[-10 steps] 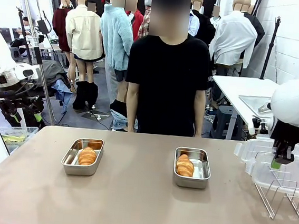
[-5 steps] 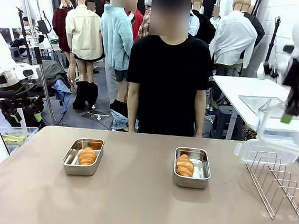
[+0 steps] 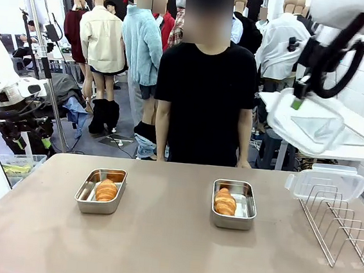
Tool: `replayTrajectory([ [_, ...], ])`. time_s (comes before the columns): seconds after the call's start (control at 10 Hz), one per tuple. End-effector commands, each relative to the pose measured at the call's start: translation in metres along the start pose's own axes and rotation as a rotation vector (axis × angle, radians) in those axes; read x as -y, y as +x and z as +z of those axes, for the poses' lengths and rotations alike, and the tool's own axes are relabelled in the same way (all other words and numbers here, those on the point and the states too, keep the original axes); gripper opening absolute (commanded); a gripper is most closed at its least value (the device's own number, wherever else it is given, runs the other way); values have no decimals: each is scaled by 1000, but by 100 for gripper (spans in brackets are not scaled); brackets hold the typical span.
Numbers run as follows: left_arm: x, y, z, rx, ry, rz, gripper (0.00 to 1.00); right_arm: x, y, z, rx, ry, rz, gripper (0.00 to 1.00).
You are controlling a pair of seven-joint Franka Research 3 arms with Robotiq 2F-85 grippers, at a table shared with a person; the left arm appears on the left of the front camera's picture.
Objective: Place the bread in airtight containers.
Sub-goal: Release when the human grabs the Airtight Container lid, then pick up one Airtight Container lid and hand it to the human.
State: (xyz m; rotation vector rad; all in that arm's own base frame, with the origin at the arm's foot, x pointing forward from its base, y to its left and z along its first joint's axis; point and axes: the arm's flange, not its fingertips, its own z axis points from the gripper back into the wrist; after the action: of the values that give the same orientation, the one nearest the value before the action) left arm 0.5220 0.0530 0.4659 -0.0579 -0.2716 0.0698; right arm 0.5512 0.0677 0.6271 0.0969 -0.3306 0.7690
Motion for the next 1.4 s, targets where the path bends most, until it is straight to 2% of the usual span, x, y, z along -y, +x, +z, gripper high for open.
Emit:
replayTrajectory([
  [0.0,-1,0,2,3,12,-9,78,19,35,-5,48,90,-77,0],
  [0.2,-1,0,2,3,12,-9,78,37,59,-27,112,106,-152,0],
  [0.5,-1,0,2,3,12,-9,78,47,72,-52,89,65,-211,0],
  [0.6,-1,0,2,3,12,-9,78,43,60,-44,100,93,-160,0],
  [1.3,-1,0,2,3,12,-9,78,43,60,-44,100,93,-160,0],
])
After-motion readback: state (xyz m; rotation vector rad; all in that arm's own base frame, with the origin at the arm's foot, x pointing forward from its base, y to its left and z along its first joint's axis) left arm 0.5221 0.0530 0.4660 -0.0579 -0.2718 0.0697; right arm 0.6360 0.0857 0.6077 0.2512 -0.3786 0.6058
